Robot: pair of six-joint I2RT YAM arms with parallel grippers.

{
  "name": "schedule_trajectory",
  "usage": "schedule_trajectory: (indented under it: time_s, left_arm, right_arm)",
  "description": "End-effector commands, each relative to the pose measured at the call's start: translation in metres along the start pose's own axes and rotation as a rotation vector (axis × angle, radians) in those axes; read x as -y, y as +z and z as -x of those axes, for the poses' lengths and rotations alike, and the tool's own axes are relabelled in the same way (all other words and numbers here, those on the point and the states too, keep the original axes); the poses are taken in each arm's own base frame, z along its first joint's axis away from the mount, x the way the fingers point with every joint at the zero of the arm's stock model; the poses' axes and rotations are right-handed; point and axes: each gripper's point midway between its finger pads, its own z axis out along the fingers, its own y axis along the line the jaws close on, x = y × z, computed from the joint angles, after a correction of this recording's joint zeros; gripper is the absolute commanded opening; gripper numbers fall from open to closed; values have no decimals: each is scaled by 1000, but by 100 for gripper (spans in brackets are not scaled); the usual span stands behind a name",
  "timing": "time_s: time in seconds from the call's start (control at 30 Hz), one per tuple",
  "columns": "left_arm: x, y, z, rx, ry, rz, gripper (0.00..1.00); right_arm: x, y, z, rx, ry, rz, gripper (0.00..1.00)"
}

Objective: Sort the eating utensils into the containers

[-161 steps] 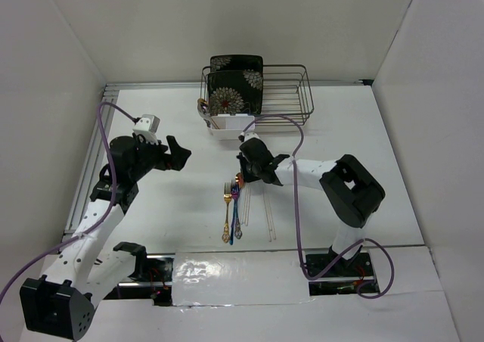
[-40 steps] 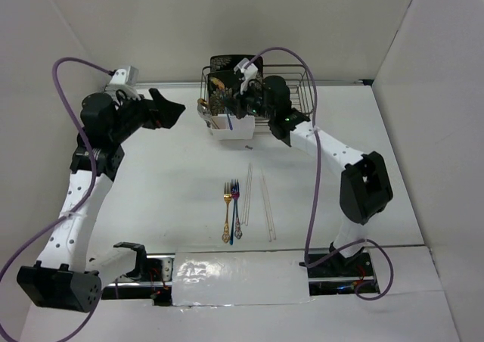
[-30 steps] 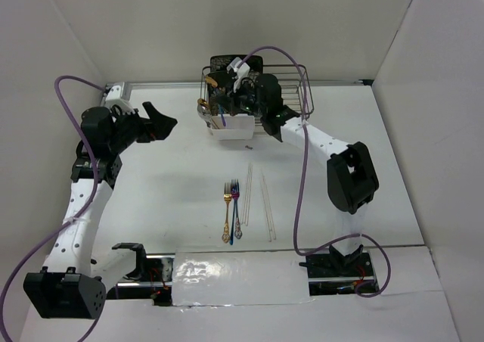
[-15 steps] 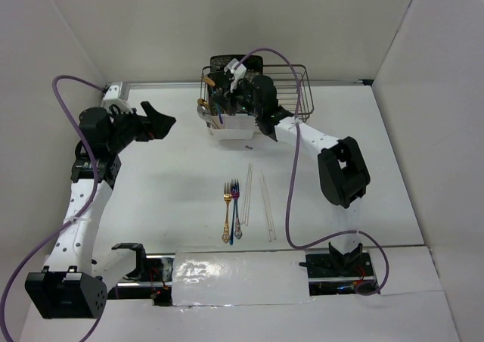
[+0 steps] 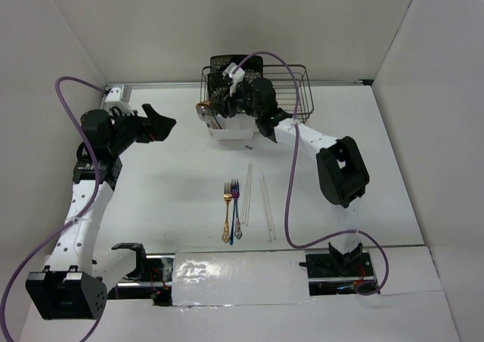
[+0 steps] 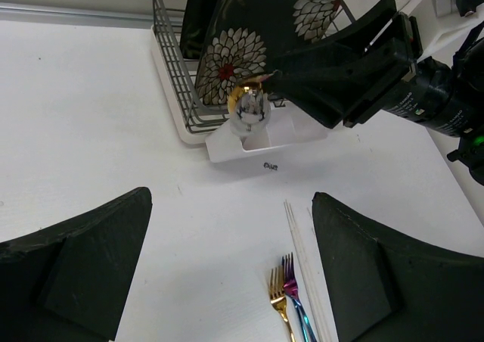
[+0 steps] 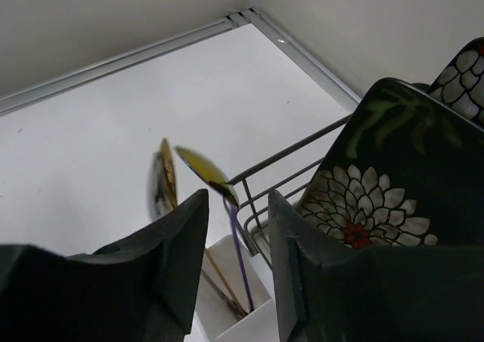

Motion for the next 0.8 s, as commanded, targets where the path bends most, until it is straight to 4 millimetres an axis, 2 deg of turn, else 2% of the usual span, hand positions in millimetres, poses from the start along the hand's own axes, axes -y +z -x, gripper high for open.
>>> schedule_trajectory:
  time_s: [0.0, 0.03, 0.1, 0.13, 0.23, 0.27, 0.37, 0.4, 0.43, 0.47, 0.5, 0.53, 0.57, 0.6, 0.63, 0.67, 0.7, 0.73, 0.77]
  left_arm:
    - [11, -6, 26, 90, 75, -36, 100]
    - [11, -7, 25, 89, 75, -36, 100]
    - [12, -7, 29, 100, 85, -38, 100]
    - [12, -6, 29, 98, 90, -43, 100]
    - [13, -3, 31, 98, 110, -53, 100]
    - [13, -2, 35, 99, 116, -57, 100]
    - [13, 4, 29, 70, 142, -81, 100]
    - [12, 4, 26, 63, 140, -87, 100]
    - [13, 6, 21, 47, 145, -102, 100]
    - [15, 5, 18, 35, 143, -113, 100]
    - [14, 6, 8, 10, 137, -127, 100]
    - [12, 5, 9, 14, 141, -120, 100]
    - [16, 3, 2, -2, 140, -142, 100]
    - [14, 3, -7, -21, 126, -139, 100]
    - [16, 0, -5, -16, 122, -138, 100]
    - [14, -3, -13, -30, 103, -122, 100]
    - [9, -4, -21, -45, 85, -101, 100]
    - [8, -5, -22, -46, 70, -86, 100]
    - [2, -6, -33, -73, 33, -55, 100]
  right_arm:
    - [-11, -6, 28, 44, -35, 30, 54]
    - [-12, -6, 25, 34, -30, 30, 54]
    - [-12, -9, 30, 26, -27, 29, 65]
    - [-10, -12, 28, 2, -17, 12, 65]
    - [-2, -23, 51, 6, -22, -54, 70]
    - [-2, -33, 65, -3, -10, -80, 70]
    - [2, -52, 68, -64, 34, -155, 71]
    - [-4, -67, 79, -53, 85, -177, 71]
    - [-6, -75, 78, -67, 101, -188, 72]
    - [-7, -86, 71, -95, 151, -227, 72]
    - [-18, -101, 63, -117, 200, -244, 72]
    - [-26, -109, 56, -134, 259, -252, 71]
    - [-35, -124, 54, -154, 290, -252, 71]
    - [-50, -133, 20, -225, 362, -266, 70]
    - [-62, -139, 3, -265, 389, -256, 70]
    - [-72, -150, -7, -291, 433, -267, 68]
    - [-90, -159, -41, -367, 498, -274, 68]
    - [-97, -165, -56, -403, 527, -285, 66]
    - [-105, -169, -64, -420, 549, -281, 65]
